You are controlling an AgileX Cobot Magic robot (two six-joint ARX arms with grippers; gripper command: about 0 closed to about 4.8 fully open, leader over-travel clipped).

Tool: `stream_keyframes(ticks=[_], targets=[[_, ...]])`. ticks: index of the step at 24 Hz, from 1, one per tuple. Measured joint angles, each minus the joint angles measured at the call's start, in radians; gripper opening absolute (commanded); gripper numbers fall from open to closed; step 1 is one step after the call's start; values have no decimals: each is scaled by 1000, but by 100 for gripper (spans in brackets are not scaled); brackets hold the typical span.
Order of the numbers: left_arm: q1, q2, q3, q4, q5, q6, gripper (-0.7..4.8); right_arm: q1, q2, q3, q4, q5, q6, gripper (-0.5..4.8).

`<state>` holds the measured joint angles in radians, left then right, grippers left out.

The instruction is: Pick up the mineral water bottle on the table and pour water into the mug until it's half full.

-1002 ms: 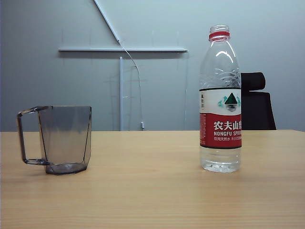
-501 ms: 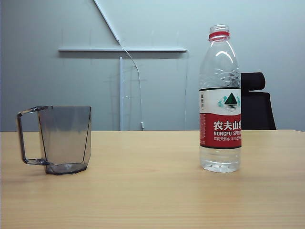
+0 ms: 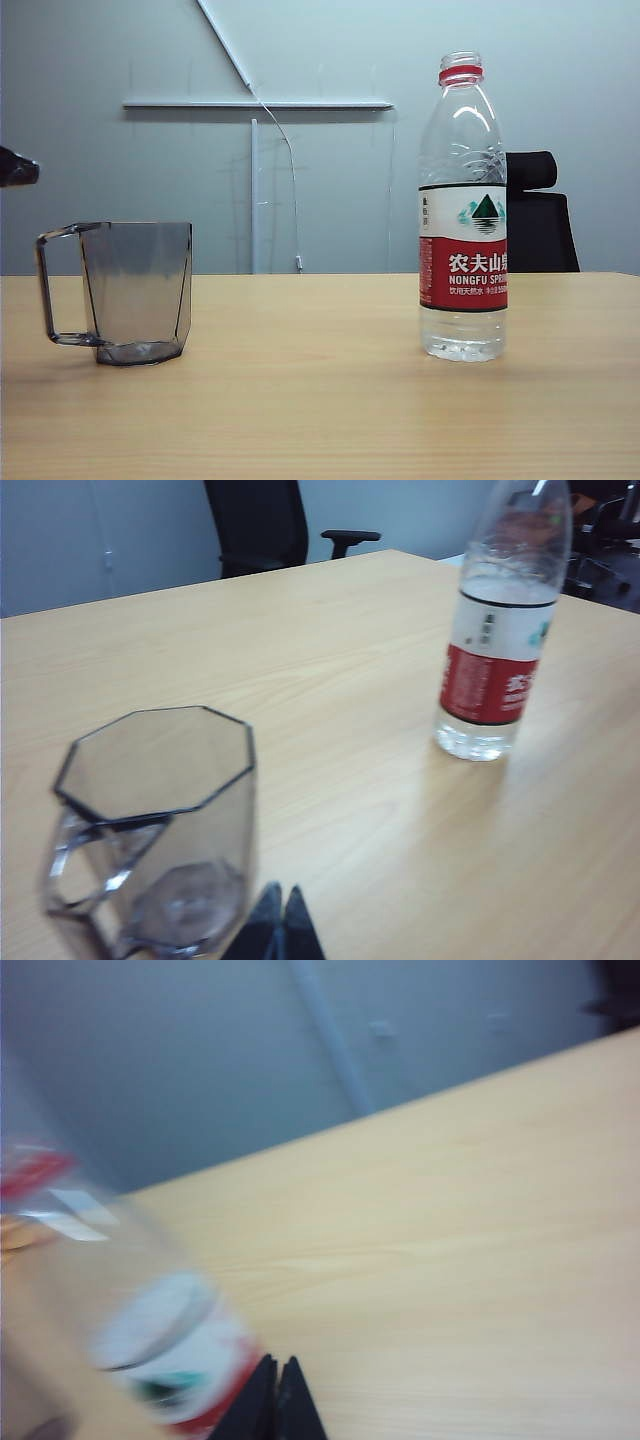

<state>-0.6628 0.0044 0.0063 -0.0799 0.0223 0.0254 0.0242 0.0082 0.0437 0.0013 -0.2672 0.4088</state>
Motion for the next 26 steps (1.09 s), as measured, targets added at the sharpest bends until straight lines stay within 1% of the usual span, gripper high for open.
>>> stream_keyframes(ticks=[1, 2, 3, 4, 5, 6, 7, 8, 10, 13, 14, 15, 16, 18, 20, 22, 25, 26], targets=[[-19, 0, 0, 0, 0, 0, -2, 7, 0, 19, -10, -56, 3, 22], [-35, 0, 0, 0, 2, 0, -2, 25, 0, 42, -54, -85, 3, 22], [-36, 0, 0, 0, 2, 0, -2, 40, 0, 54, -85, -92, 4, 24], [-35, 0, 0, 0, 0, 0, -2, 71, 0, 64, -111, -95, 6, 41], [-35, 0, 0, 0, 0, 0, -2, 95, 0, 69, -117, -96, 3, 89], [-35, 0, 0, 0, 0, 0, -2, 115, 0, 75, -118, -92, -6, 198], [-35, 0, 0, 0, 0, 0, -2, 170, 3, 83, -112, -61, -53, 343], [-35, 0, 0, 0, 0, 0, -2, 194, 10, 82, -114, -41, -77, 479], [-35, 0, 0, 0, 0, 0, -2, 311, 74, 81, -144, 37, -142, 479], [-35, 0, 0, 0, 0, 0, -2, 404, 144, 79, -143, 122, -204, 479], [-35, 0, 0, 0, 0, 0, -2, 436, 173, 75, -123, 171, -234, 479], [-35, 0, 0, 0, 0, 0, -2, 470, 211, 72, -93, 224, -257, 479], [-35, 0, 0, 0, 0, 0, -2, 515, 284, 64, -7, 314, -289, 479], [-35, 0, 0, 0, 0, 0, -2, 544, 389, 60, 119, 382, -304, 479], [-35, 0, 0, 0, 0, 0, -2, 541, 498, 61, 229, 389, -306, 479], [-35, 0, 0, 0, 0, 0, -2, 541, 645, 61, 336, 373, -313, 479], [-35, 0, 0, 0, 0, 0, -2, 541, 763, 61, 451, 372, -314, 479], [-35, 0, 0, 0, 0, 0, -2, 541, 863, 63, 560, 372, -314, 479]])
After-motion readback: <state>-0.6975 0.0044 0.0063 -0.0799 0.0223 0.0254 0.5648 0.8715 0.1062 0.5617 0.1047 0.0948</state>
